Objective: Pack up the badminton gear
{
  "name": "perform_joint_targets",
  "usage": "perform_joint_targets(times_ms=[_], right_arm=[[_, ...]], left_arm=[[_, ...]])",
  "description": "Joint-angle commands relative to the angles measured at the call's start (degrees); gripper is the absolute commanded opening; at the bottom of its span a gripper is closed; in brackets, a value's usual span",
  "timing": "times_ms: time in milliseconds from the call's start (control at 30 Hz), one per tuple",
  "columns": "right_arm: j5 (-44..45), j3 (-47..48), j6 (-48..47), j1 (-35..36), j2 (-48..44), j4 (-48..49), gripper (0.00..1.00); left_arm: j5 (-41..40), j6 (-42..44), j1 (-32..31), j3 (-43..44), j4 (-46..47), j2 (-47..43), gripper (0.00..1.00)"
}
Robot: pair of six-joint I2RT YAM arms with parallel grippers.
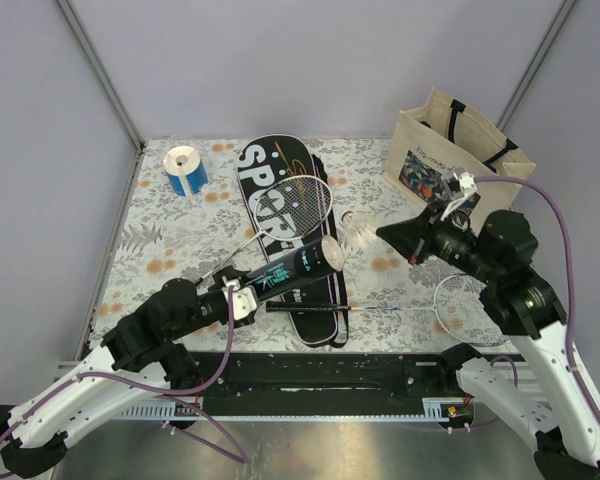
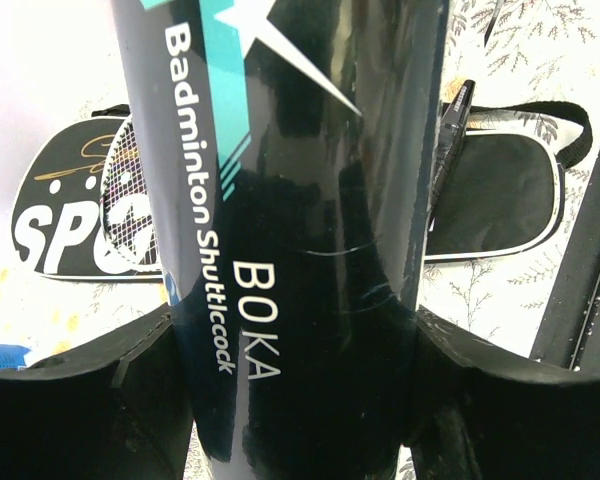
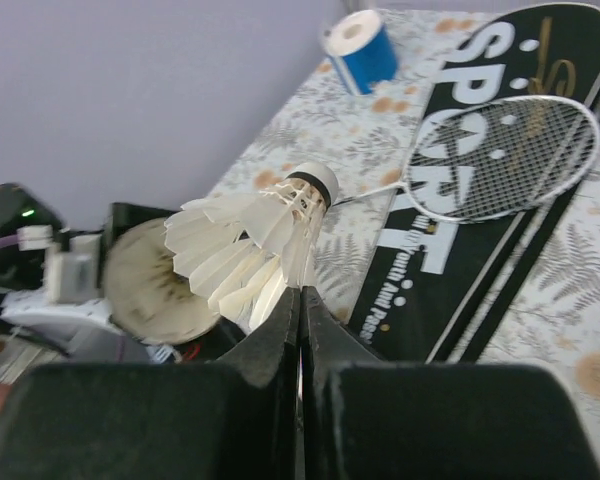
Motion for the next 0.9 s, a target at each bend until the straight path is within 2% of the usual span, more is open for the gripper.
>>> perform_joint_targets(times_ms=[0, 333, 600, 867], right_arm=[[-8.8, 0.0, 5.4, 0.1, -5.5, 0.6, 0.00], [-21.4, -2.9, 12.2, 0.1, -11.0, 1.7, 0.00], [-25.8, -3.4, 11.9, 0.1, -10.4, -1.1, 0.00], [-25.5, -3.8, 11.9, 0.1, -7.6, -2.5, 0.00]], left_arm=[[1.8, 2.9, -0.1, 1.6, 4.6, -0.8, 0.00], [5.8, 5.6, 0.0, 2.1, 5.9, -0.6, 0.00], [9.7, 9.0, -0.1, 1.9, 6.1, -1.3, 0.00], [10.8, 14.7, -0.1, 4.1, 4.5, 1.0, 0.00]])
